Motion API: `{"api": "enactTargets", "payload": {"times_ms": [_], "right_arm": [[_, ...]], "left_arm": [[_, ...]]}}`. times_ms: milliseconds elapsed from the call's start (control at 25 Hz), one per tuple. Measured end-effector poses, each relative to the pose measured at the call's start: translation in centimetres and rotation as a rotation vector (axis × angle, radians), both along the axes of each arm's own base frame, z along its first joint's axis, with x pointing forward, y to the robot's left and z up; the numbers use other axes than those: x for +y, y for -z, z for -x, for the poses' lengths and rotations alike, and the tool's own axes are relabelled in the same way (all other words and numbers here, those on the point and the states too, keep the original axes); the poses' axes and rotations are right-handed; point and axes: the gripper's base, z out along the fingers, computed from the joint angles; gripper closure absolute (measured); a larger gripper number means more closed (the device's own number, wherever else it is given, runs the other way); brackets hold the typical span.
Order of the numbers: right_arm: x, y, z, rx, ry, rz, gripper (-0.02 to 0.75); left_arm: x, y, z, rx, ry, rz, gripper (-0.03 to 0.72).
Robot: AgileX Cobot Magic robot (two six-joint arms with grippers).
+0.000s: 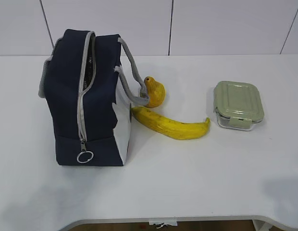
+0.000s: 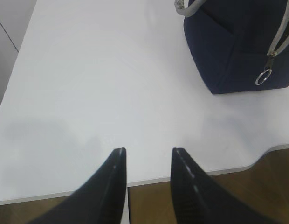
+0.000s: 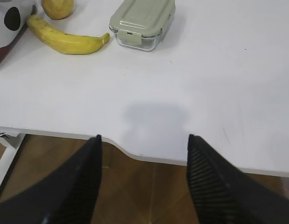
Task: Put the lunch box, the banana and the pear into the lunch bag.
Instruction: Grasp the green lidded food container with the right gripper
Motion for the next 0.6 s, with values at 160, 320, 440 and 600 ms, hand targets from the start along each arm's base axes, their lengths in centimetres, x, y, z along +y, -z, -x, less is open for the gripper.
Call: {"api": "enactTargets", "payload": {"times_ms": [160, 320, 440, 600], "right_arm": [[0.04, 0.00, 0.00, 0.000, -0.002, -0.004, 0.284], [0.05, 0.00, 0.00, 0.000, -0.003, -0.005, 0.284], [0.05, 0.00, 0.00, 0.000, -0.003, -0.005, 0.284], [0.05, -0.03, -0.02, -0.004, -0.003, -0.005, 0.284]], "left_arm": [[0.00, 0.00, 0.00, 0.000, 0.000, 0.000, 0.444], [0.00, 0.00, 0.00, 0.000, 0.000, 0.000, 0.444], [0.00, 0.00, 0.00, 0.000, 0.000, 0.000, 0.445], [0.00, 0.00, 0.00, 0.000, 0.000, 0.000, 0.445]]}}
